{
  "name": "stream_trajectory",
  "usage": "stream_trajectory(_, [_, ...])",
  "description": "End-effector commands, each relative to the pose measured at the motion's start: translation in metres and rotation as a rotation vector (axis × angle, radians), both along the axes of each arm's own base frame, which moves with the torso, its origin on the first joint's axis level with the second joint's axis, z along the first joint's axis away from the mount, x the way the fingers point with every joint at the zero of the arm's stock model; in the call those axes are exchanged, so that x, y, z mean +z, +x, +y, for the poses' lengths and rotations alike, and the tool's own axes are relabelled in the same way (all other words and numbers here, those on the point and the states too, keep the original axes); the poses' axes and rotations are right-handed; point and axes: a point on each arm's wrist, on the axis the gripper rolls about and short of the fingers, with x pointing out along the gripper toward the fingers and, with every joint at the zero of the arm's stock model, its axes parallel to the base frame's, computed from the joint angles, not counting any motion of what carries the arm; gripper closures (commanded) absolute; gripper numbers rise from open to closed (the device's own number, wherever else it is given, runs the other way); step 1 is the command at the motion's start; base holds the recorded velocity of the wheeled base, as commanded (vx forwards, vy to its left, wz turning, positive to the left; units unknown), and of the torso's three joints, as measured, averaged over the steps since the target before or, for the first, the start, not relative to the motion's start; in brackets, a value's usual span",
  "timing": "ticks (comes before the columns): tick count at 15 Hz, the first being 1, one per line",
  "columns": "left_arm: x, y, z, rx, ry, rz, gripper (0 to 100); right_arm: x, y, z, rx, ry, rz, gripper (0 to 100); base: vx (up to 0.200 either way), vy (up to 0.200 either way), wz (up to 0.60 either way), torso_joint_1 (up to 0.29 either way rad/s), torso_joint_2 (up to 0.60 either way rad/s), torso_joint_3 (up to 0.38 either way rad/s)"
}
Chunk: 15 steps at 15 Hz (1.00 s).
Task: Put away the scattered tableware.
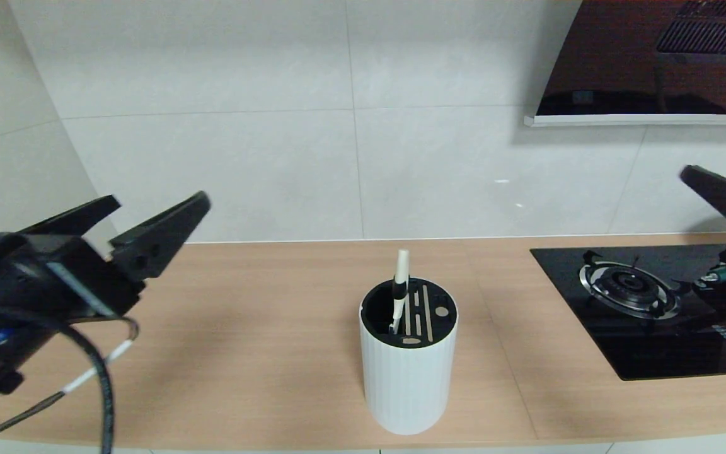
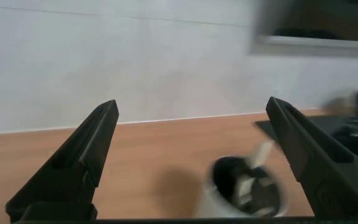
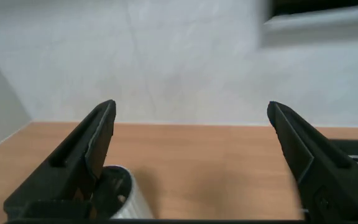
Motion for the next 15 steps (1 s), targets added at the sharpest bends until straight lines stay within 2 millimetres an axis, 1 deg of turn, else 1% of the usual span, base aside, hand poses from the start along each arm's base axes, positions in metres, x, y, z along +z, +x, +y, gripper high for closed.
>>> stream_trajectory(1, [-0.005,-0.075,0.060,0.084,-0.008,-0.042,0,-0.009,-0.095,-0.046,-0.065,0.004,-0.098,0,0.000,0.000,0.00,0.000,0.00,0.000])
stream_trajectory(2, [-0.016,-0.094,0.072,0.125,0.009,-0.019,0,-0.013,-0.117,-0.055,-0.103,-0.003,-0.109,0,0.000,0.000,0.00,0.000,0.00,0.000])
stream_trajectory(3, [-0.025,-0.111,0.081,0.136,0.020,-0.009,0,-0.019,-0.136,-0.061,-0.125,-0.006,-0.107,0,0.000,0.000,0.00,0.000,0.00,0.000])
stream_trajectory(5, [-0.047,-0.146,0.094,0.165,0.033,-0.007,0,-0.038,-0.172,-0.072,-0.148,-0.020,-0.091,0,0.000,0.000,0.00,0.000,0.00,0.000])
stream_trajectory(7, [-0.062,-0.167,0.097,0.198,0.038,-0.016,0,-0.057,-0.189,-0.073,-0.216,-0.035,-0.057,0,0.000,0.000,0.00,0.000,0.00,0.000])
stream_trajectory(8, [-0.070,-0.173,0.097,0.226,0.039,-0.014,0,-0.069,-0.190,-0.071,-0.249,-0.039,-0.028,0,0.000,0.000,0.00,0.000,0.00,0.000])
stream_trajectory(9, [-0.081,-0.175,0.097,0.250,0.044,-0.008,0,-0.076,-0.186,-0.069,-0.271,-0.047,0.000,0,0.000,0.000,0.00,0.000,0.00,0.000])
stream_trajectory(10, [-0.087,-0.172,0.095,0.292,0.046,0.016,0,-0.076,-0.185,-0.067,-0.315,-0.042,-0.005,0,0.000,0.000,0.00,0.000,0.00,0.000])
stream_trajectory(12, [-0.091,-0.170,0.093,0.405,0.036,0.034,0,-0.077,-0.188,-0.060,-0.381,-0.051,-0.006,0,0.000,0.000,0.00,0.000,0.00,0.000])
stream_trajectory(13, [-0.094,-0.170,0.091,0.445,0.038,0.045,0,-0.083,-0.190,-0.057,-0.388,-0.056,-0.015,0,0.000,0.000,0.00,0.000,0.00,0.000])
stream_trajectory(15, [-0.105,-0.169,0.087,0.516,0.048,0.060,0,-0.103,-0.190,-0.055,-0.387,-0.068,0.001,0,0.000,0.000,0.00,0.000,0.00,0.000])
